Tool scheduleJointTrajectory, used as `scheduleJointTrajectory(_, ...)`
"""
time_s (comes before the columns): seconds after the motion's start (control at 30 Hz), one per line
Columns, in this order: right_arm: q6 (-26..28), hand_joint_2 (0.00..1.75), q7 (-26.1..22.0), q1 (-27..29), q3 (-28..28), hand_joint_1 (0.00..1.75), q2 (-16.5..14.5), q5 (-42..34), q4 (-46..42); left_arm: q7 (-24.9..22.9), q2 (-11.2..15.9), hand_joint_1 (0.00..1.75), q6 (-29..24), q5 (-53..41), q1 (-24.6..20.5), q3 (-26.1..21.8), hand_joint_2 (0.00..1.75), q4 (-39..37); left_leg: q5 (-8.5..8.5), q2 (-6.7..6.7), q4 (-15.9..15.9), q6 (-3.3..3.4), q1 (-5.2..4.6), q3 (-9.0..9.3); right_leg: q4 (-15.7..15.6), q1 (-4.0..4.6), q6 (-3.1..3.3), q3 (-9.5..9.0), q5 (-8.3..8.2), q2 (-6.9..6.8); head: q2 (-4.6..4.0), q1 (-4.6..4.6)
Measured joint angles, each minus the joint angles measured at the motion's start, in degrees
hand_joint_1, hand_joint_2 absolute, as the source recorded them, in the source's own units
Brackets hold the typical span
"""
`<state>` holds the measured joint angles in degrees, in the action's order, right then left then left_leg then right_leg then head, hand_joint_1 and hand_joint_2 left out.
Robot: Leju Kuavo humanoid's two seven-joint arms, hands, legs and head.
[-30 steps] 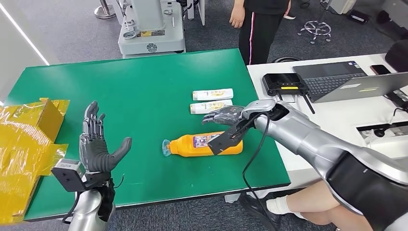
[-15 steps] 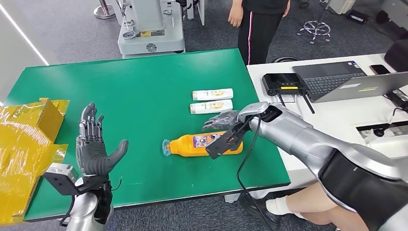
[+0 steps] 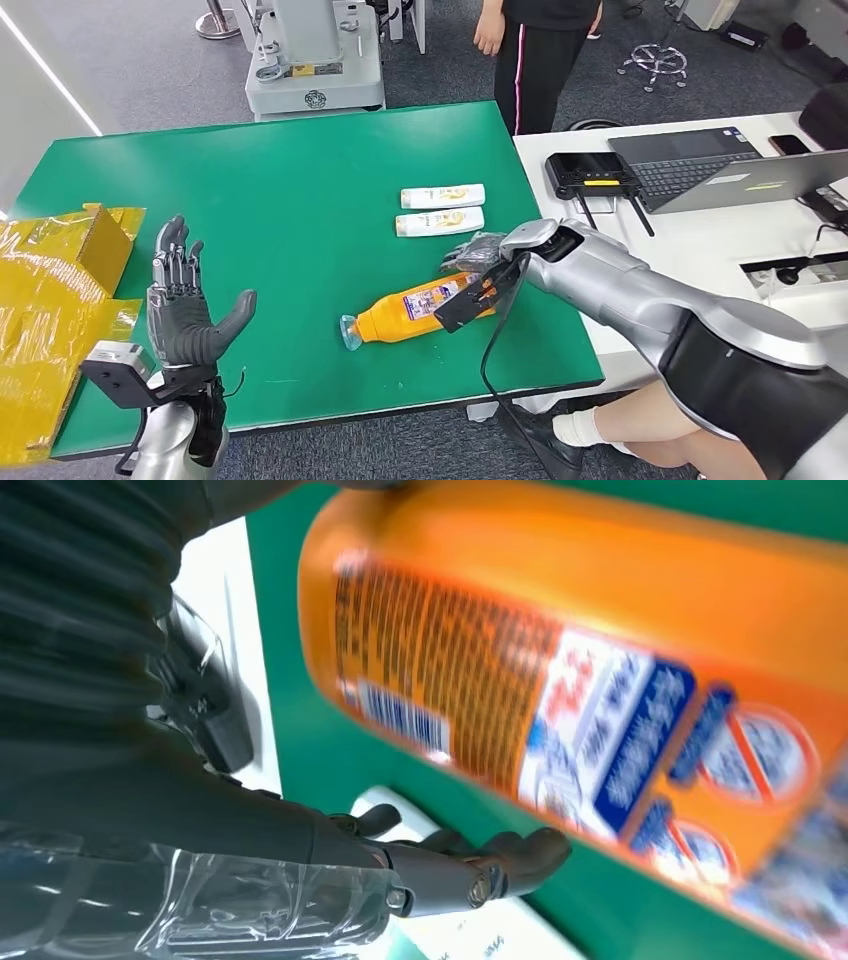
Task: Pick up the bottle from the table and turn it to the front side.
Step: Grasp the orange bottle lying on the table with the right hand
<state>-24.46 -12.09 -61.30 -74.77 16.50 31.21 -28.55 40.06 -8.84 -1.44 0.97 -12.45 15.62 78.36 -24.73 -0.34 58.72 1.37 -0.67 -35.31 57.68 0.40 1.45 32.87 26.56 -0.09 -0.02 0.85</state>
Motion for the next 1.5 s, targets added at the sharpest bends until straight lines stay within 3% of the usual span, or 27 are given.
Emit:
scheduleJointTrajectory(0.33, 1.3, 1.75, 0.0, 1.4, -0.4, 0.0, 1.1, -0.4, 0.0, 0.0, 0.3, 0.0, 0.1, 0.0, 0.1, -0.4, 1.75, 0.0, -0.01, 0.01, 0.0, 0.01, 0.0, 0.0, 0.0, -0.01, -0.01, 0.01, 0.0, 0.01, 0.0, -0.01)
scheduleJointTrajectory(0.57, 6.0, 1.75, 0.0, 3.9, 1.1, 0.0, 2.4, -1.0, -1.8, 0.0, 0.4, 0.0, 0.2, 0.0, 0.2, -0.4, 1.75, 0.0, -0.01, 0.02, 0.0, 0.01, 0.0, 0.0, 0.0, 0.0, -0.01, 0.01, 0.0, 0.02, 0.0, -0.01)
scheduleJointTrajectory(0.9, 11.4, 1.75, -0.7, 8.2, 4.2, 0.0, 2.3, -0.7, -2.5, 0.0, 0.4, 0.0, 0.2, 0.0, 0.3, -0.4, 1.75, 0.0, -0.01, 0.02, 0.0, 0.01, 0.0, -0.01, 0.0, 0.0, -0.01, 0.01, 0.0, 0.01, 0.0, -0.01)
scheduleJointTrajectory(1.3, 13.6, 1.75, -1.1, 10.9, 6.4, 0.0, 1.9, 0.2, -2.7, -0.1, 0.3, 0.0, 0.4, 0.0, 0.4, -0.4, 1.75, 0.0, -0.01, 0.02, 0.0, 0.0, 0.0, 0.0, 0.0, 0.0, -0.01, 0.01, 0.01, 0.02, 0.0, -0.01)
scheduleJointTrajectory(1.33, 13.9, 1.75, -1.1, 11.1, 6.7, 0.35, 1.9, 0.4, -2.7, -0.1, 0.3, 0.0, 0.4, 0.0, 0.4, -0.4, 1.75, 0.0, -0.01, 0.02, 0.0, 0.0, 0.0, 0.0, 0.0, 0.0, -0.01, 0.01, 0.01, 0.02, 0.0, -0.01)
scheduleJointTrajectory(1.43, 14.5, 1.75, -1.2, 11.8, 7.5, 1.66, 1.9, 1.2, -2.9, -0.3, 0.3, 0.0, 0.6, 0.0, 0.4, -0.4, 1.75, 0.0, -0.01, 0.04, 0.0, 0.0, 0.0, 0.01, 0.0, 0.0, -0.01, 0.01, 0.01, 0.03, 0.0, 0.0)
scheduleJointTrajectory(1.5, 15.0, 1.75, -1.3, 12.3, 8.1, 1.75, 2.0, 1.8, -3.4, -0.4, 0.3, 0.0, 0.8, 0.0, 0.4, -0.4, 1.75, 0.0, -0.02, 0.07, 0.0, 0.0, 0.01, 0.03, 0.0, 0.0, -0.01, 0.0, 0.01, 0.05, 0.0, 0.0)
